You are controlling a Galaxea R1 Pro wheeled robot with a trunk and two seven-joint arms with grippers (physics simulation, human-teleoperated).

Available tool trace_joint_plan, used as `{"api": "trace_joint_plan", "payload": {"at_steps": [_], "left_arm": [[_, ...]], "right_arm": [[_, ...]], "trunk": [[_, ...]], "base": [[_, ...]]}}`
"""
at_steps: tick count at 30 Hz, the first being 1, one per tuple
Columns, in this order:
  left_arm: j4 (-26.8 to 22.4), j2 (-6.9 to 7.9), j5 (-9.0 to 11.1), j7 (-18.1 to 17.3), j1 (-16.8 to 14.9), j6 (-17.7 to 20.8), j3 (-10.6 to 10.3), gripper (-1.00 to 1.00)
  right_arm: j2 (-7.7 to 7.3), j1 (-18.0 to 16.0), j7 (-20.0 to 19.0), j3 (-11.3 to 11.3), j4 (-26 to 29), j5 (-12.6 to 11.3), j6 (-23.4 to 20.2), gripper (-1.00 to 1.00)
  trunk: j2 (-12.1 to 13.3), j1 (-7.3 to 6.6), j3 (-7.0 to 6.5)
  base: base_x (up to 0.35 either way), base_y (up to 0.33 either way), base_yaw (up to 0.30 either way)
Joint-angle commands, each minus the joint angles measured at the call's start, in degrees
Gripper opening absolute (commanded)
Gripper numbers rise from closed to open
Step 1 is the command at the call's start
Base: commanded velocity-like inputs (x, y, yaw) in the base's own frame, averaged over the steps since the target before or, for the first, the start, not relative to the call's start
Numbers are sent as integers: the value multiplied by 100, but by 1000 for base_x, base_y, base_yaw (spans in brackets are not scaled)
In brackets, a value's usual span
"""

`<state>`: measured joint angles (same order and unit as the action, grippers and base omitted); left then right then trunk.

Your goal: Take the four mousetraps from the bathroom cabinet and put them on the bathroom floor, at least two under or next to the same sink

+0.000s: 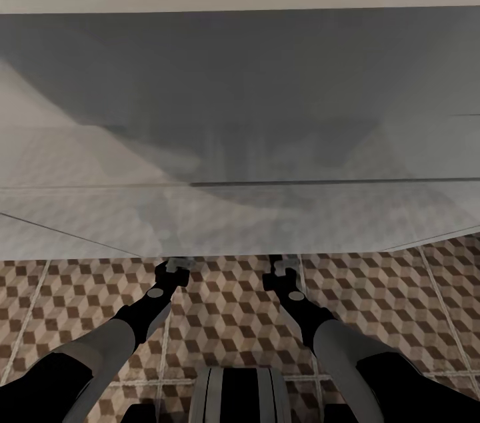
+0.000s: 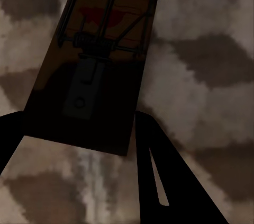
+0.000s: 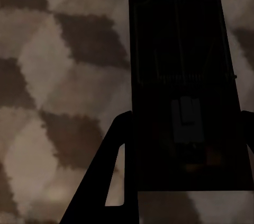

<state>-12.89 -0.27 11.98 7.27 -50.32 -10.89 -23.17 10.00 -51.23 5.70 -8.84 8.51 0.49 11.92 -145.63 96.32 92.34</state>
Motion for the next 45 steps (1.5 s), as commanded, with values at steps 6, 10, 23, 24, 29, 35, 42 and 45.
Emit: {"api": "trace_joint_plan", "payload": {"at_steps": [6,10,23,24,29,35,42,45], "left_arm": [[6,1,32,20,-4,-18,-47,-100],[5,-3,30,20,-4,-18,-47,-100],[5,-8,28,20,-4,-18,-47,-100],[5,-8,27,20,-4,-18,-47,-100],[5,-8,24,20,-4,-18,-47,-100],[6,-8,24,20,-4,-18,-47,-100],[6,-8,24,20,-4,-18,-47,-100],[6,-13,24,20,-4,-18,-47,-100]], "right_arm": [[0,-2,46,-44,-120,8,9,-100],[0,-5,46,-45,-177,12,11,-100],[0,-5,46,-40,-192,13,12,-100],[0,-4,46,-40,-192,13,12,-100],[0,-3,46,-39,-192,13,12,-100],[0,-2,46,-32,-199,6,8,-100],[0,-2,46,-35,-209,4,3,-100],[0,-2,46,-32,-209,4,3,-100]], "trunk": [[-1,-1,3],[-1,-1,3],[-1,-1,3],[-1,-1,3],[-1,-1,3],[-1,-1,3],[-1,-1,3],[-1,-1,3]], "base": [[0,0,0],[0,0,0],[0,0,0],[0,0,0],[0,0,0],[0,0,0],[0,0,0],[0,0,0]]}}
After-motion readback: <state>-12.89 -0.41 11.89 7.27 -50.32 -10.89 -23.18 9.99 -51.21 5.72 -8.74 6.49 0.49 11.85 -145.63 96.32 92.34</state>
